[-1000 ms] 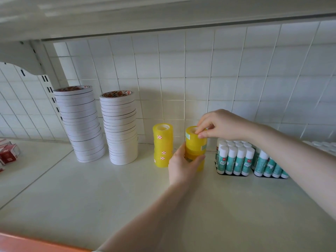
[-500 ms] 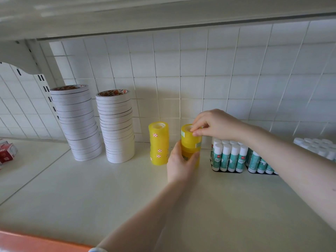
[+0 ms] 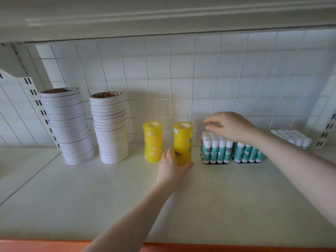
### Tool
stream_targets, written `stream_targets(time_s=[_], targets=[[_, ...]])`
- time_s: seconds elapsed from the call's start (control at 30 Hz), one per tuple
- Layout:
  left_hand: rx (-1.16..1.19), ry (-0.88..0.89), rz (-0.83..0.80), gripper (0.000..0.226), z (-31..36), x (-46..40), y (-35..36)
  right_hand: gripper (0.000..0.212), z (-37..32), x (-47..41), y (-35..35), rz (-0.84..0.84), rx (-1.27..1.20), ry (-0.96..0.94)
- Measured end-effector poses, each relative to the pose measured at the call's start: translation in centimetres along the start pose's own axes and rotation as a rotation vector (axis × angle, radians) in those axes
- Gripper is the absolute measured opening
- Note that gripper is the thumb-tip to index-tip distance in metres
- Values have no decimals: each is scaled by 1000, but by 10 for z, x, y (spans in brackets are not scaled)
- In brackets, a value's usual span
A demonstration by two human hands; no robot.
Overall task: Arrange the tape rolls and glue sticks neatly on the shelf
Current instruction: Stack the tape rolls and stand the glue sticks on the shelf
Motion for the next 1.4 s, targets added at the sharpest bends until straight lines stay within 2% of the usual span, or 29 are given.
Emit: stream_targets(time_s=[0.23,0.43,0.6,0.73,0.93,1.2,1.4], targets=[[-183,10,-30,73,-9,19,-8,30,11,65,8,47,200,239],[-321,111,27,74,2,38,8,25,45,119,7,100,264,335],[-348,229,195,70,34,55,41,25,94,161,-5,174,222,324],[-327,356,324,67,62,65,68,29,138,186,-17,128,207,260],[-419,460,370,71,91,69,89,44,178,198,-22,54,122,176],[-660,502,200,82,152,41,91,64,197,175,-8,-54,57,97],[-725,437,13,88,173,10,94,64,211,176,-6,-41,-65,85]])
Point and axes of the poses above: each hand's wrist, its own x-axis away from the middle knuckle, its own y-axis out of the palm, z = x × y, the point moved 1 cm from there along -x, towards the middle knuckle, and after that the axes turned 14 degrees about -y, right-handed, at the moved point
